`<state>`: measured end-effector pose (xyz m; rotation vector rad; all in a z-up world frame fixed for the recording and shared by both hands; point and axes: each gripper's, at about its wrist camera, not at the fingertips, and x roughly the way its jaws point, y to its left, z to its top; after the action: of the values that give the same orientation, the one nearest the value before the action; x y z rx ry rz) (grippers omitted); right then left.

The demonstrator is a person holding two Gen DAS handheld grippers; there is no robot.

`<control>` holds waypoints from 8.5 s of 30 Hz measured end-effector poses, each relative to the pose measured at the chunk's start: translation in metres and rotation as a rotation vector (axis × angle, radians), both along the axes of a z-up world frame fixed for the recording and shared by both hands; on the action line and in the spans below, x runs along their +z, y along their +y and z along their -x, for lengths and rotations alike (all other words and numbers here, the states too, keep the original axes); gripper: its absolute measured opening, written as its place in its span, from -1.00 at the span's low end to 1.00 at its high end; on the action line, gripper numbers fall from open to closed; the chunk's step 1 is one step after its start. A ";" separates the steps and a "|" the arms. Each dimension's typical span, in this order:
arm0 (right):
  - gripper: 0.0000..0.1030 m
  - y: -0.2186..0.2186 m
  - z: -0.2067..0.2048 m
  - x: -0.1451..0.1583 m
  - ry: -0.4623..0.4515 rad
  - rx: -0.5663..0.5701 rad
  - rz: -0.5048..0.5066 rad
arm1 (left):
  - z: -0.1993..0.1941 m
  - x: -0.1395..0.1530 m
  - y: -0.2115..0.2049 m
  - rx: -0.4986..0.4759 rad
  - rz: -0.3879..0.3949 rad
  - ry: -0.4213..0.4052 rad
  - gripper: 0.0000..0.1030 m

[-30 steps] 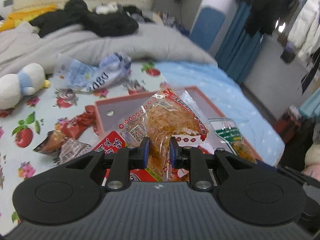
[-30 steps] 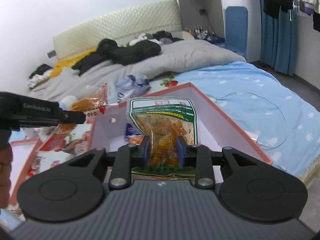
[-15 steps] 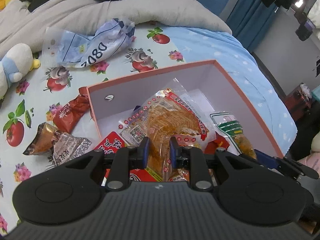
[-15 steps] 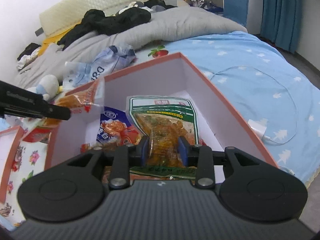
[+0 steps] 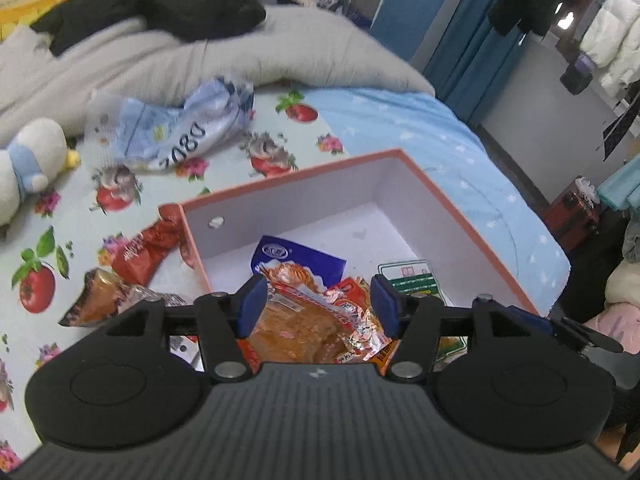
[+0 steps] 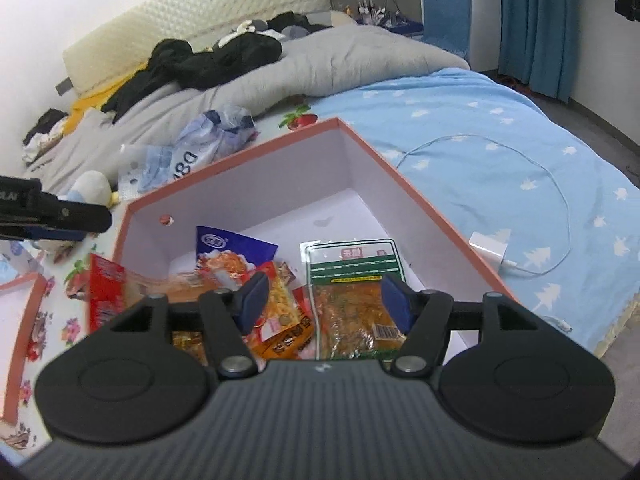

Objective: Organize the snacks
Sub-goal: 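Open both tools to release the bags into the deep pink box, then lift both tools away from the box toward the snack pile, then grasp the red candy wrapper with the left tool while the right tool grasps the brown-and-white snack bag, then carry both held snacks up and over the deep pink box, then open both tools to drop the snacks into the deep pink box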

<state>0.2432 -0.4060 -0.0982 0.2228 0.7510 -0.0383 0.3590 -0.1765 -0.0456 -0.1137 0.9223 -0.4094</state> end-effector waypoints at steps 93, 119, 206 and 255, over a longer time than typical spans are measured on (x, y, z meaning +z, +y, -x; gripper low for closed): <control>0.25 0.243 0.065 -0.047 -0.216 0.417 0.172 | 0.119 -0.105 0.243 0.362 0.056 -0.081 0.37; 0.54 0.301 -0.060 -0.115 -0.164 0.503 0.335 | -0.096 -0.152 0.230 0.185 0.150 0.019 0.65; -0.70 0.179 0.122 0.005 -0.070 0.357 -0.072 | 0.217 -0.055 0.182 0.339 0.074 -0.026 -0.23; -0.69 0.013 0.001 -0.006 -0.090 0.161 -0.029 | 0.045 -0.031 -0.025 0.146 0.003 -0.049 -0.23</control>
<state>0.2423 -0.3934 -0.1040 0.1902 0.6783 0.1349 0.3140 -0.2014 -0.0771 -0.1717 0.8589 -0.2774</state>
